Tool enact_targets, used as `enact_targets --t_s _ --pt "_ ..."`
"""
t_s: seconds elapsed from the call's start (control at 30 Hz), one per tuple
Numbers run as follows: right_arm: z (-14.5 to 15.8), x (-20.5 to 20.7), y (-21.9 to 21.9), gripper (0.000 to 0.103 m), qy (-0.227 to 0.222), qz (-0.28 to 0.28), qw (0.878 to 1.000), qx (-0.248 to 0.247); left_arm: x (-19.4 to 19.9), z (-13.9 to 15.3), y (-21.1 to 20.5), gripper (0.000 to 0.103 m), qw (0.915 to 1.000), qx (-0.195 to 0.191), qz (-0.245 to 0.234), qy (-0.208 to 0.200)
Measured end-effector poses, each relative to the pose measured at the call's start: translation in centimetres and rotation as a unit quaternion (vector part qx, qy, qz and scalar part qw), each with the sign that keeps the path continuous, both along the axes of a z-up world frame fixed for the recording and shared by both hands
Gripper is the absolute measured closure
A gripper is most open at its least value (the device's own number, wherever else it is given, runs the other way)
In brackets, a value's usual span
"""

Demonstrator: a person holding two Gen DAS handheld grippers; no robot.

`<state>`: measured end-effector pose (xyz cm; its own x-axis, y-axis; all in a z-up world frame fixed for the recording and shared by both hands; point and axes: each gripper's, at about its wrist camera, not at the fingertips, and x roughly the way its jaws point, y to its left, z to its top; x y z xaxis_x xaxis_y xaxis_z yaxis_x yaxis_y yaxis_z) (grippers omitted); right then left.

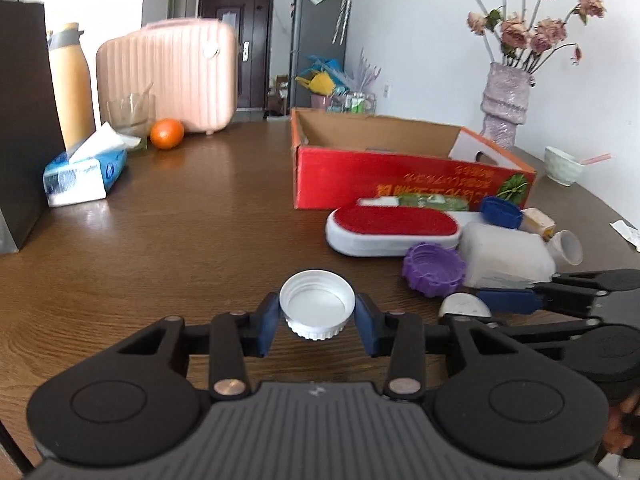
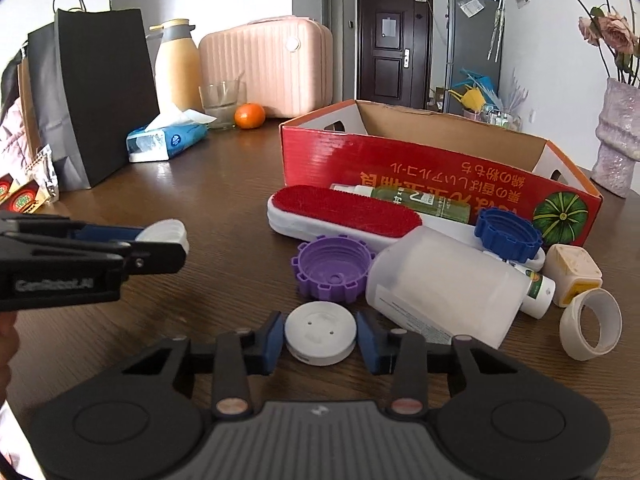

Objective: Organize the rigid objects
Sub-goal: 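Carry the white cap in the left tool while the right tool carries the white lid into the box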

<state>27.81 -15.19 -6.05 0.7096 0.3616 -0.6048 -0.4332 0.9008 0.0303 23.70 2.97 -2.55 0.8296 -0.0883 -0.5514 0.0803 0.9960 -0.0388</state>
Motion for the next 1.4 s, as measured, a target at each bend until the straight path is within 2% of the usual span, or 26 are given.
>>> enact_targets --t_s 0.17,0.3,0.4,0.5,0.63,0.8,1.07,1.27,1.4 --pt "1.0 -1.9 -1.0 0.065 -0.025 -0.015 1.000 0.006 -2.2 1.3 -1.2 0.062 0.9997 0.011 -0.001 -0.022" --pt "2.7 -5.5 -3.2 0.065 -0.073 -0.035 0.997 0.006 -4.6 2.2 -2.5 0.062 0.9981 0.032 0.015 -0.051" --pt "4.0 -8.4 -5.9 0.065 -0.103 -0.066 0.992 0.023 -6.5 2.7 -3.8 0.062 0.9959 0.041 0.028 -0.076" --pt "5.0 -11.0 -8.2 0.065 -0.115 -0.089 0.989 0.041 -8.7 3.2 -5.0 0.062 0.9936 0.039 0.026 -0.103" --pt "6.2 -14.5 -10.3 0.064 -0.153 -0.104 0.982 0.040 -11.0 4.2 -6.1 0.062 0.9909 0.041 0.016 -0.127" --pt "7.2 -16.2 -11.6 0.064 -0.184 -0.122 0.974 0.057 -12.5 5.2 -6.5 0.062 0.9875 0.036 0.022 -0.152" --pt "8.5 -14.0 -11.7 0.065 -0.193 -0.122 0.971 0.076 -10.1 6.2 -6.3 0.062 0.9870 0.023 0.021 -0.158" --pt "10.2 -8.2 -12.3 0.064 -0.189 -0.125 0.969 0.098 -4.6 9.0 -4.6 0.062 0.9858 0.002 0.023 -0.166" --pt "11.8 -4.2 -12.1 0.064 -0.198 -0.128 0.968 0.090 -0.7 10.4 -4.0 0.062 0.9853 0.001 0.022 -0.170"
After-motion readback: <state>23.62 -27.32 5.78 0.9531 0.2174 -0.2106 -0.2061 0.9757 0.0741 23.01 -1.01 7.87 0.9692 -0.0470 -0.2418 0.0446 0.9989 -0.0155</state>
